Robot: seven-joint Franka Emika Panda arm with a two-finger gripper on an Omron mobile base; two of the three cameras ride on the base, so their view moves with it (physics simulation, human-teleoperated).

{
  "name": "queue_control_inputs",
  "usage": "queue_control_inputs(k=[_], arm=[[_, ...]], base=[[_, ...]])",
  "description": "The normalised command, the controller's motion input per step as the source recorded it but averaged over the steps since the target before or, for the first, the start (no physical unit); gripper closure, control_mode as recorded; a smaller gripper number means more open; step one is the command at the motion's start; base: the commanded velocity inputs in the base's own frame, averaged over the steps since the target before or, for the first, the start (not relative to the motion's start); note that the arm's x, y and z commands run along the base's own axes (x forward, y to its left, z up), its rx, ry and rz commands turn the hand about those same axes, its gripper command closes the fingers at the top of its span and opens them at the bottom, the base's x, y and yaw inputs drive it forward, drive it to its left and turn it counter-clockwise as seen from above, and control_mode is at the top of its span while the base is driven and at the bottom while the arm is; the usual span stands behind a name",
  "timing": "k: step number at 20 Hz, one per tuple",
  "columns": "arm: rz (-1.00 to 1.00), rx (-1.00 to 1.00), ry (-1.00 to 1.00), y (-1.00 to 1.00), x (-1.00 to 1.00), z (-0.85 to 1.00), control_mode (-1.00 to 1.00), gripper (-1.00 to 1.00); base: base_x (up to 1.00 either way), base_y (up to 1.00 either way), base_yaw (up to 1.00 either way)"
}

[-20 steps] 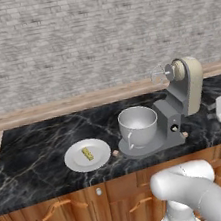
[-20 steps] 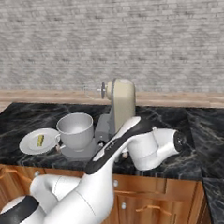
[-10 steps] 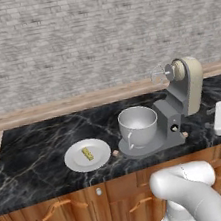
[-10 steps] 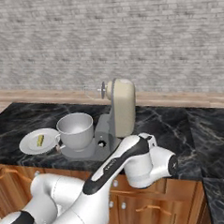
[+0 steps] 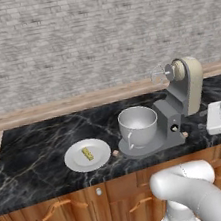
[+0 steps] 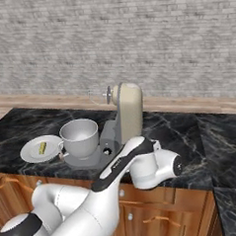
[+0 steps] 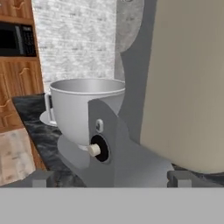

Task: Add butter and sugar cubes to the stand mixer bowl and then turn on the stand mixer to begin making frosting.

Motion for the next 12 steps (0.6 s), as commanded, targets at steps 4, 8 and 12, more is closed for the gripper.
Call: queue_control_inputs(k=[4,8,12], arm=[[0.09,0.0,0.08,0.0,0.24,-0.39,-1.0,-1.0],[0.1,0.0,0.01,0.0,0.08,-0.4,-1.0,-1.0],[0.08,0.0,0.0,0.0,0.03,-0.34,-1.0,-1.0]], base=[[0.0,0.0,0.0],[0.0,0.0,0.0],[0.0,0.0,0.0]])
